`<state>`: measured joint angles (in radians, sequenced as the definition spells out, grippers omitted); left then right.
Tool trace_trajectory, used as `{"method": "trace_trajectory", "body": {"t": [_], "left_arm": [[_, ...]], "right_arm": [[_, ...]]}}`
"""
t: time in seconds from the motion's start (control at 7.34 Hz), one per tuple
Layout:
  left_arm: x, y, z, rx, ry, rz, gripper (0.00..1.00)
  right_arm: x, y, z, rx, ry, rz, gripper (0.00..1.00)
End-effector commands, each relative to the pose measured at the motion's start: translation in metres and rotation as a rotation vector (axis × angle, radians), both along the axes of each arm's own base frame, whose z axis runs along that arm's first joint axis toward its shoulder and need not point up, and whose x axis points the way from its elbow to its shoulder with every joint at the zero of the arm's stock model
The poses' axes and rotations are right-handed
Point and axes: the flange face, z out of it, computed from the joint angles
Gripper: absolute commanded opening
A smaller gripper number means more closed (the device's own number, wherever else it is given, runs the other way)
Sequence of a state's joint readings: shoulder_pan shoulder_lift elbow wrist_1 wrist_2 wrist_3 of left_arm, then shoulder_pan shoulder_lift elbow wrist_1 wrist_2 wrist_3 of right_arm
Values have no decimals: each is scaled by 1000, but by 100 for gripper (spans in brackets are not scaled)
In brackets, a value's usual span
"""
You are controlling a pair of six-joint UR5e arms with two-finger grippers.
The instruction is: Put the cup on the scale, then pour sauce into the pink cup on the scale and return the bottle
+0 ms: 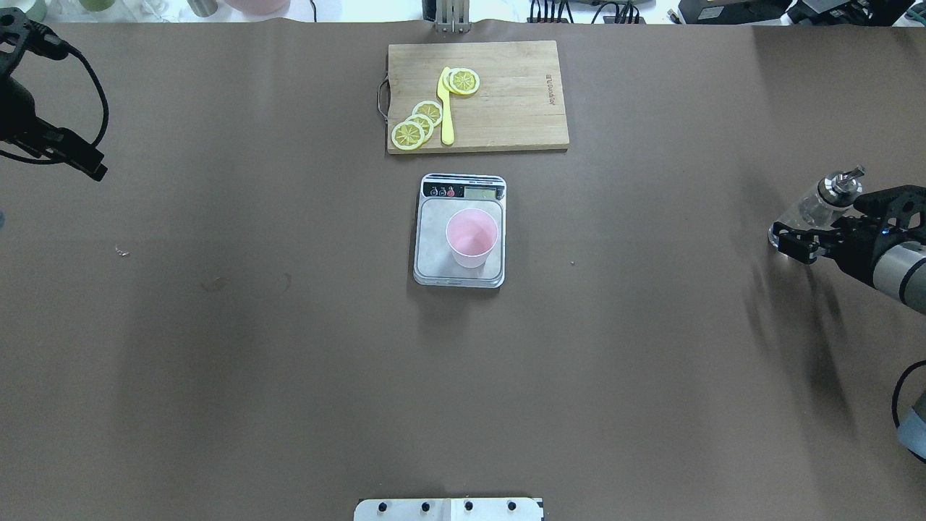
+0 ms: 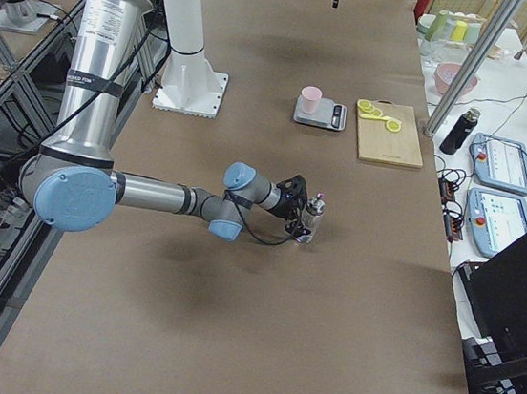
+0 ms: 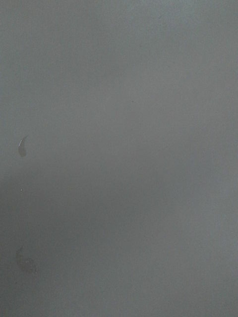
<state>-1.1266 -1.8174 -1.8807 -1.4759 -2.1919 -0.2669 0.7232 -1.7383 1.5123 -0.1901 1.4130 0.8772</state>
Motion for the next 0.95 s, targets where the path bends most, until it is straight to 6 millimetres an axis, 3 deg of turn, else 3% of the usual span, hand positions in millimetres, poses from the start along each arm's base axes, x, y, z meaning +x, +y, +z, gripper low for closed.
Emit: {"method": "trace_trajectory", "body": {"t": [0.0, 0.27, 0.41, 0.82], "left_arm": [[-1, -1, 13, 12, -5, 1, 97], [0, 0, 15, 14, -6, 6, 97], [0, 0, 15, 15, -6, 7, 97], [-2, 1, 15, 17, -5, 6, 97]], "right_arm": [[16, 25, 23, 75, -63, 12, 94], [18, 31, 32, 95, -50, 27, 91], [22, 39, 49, 120, -68, 38, 90], [15, 37, 48, 140, -63, 66, 90]]}}
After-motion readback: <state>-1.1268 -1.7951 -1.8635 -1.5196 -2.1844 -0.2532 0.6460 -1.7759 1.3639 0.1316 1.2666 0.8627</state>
